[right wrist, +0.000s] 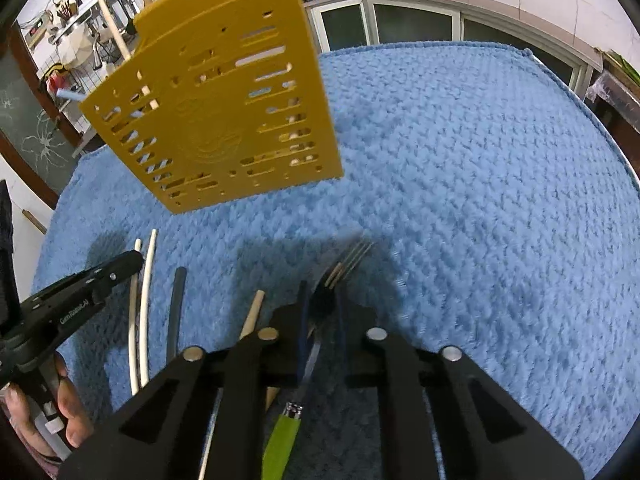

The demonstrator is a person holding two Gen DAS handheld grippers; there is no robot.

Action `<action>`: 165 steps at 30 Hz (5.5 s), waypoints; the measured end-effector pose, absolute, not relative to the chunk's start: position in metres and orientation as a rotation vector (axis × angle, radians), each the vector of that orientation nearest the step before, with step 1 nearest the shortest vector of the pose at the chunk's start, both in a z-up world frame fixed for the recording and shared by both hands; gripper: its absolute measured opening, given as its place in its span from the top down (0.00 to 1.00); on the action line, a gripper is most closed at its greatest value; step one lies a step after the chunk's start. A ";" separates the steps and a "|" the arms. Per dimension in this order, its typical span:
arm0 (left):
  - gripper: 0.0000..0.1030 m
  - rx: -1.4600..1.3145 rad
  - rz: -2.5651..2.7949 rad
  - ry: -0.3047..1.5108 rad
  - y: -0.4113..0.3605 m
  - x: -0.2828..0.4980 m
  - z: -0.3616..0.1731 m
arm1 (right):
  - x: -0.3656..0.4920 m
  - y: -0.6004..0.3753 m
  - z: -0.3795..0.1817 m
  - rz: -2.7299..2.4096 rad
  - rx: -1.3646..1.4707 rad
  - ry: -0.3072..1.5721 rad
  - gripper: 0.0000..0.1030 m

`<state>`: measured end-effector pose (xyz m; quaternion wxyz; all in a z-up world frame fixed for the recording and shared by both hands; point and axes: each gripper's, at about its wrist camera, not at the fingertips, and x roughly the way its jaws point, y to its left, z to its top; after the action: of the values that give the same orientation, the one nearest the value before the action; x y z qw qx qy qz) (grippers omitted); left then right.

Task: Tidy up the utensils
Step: 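Grasp a wooden chopstick with the left tool while the right tool grasps the green-handled fork, then lift the chopstick and fork with both tools and lower them into the yellow caddy, then open both tools to drop the chopstick and fork into the caddy, then grasp a wooden chopstick on the towel with the left tool while the right tool grasps another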

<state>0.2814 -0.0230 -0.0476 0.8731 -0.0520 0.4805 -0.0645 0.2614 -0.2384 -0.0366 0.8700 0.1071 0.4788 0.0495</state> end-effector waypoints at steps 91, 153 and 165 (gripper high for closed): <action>0.96 -0.084 -0.232 0.169 -0.069 0.293 0.211 | 0.290 -0.264 0.197 0.276 0.199 0.256 0.98; 0.05 0.044 0.021 0.621 -0.027 0.244 0.027 | 0.224 -0.260 0.011 -0.052 0.052 0.633 0.25; 0.05 0.003 -0.004 0.745 -0.026 0.250 -0.013 | 0.223 -0.244 -0.018 -0.077 0.038 0.726 0.25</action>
<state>0.2496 -0.0260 -0.0130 0.9314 0.0016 0.3641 -0.0018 0.2229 -0.2444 -0.0179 0.9340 0.0185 0.3548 -0.0378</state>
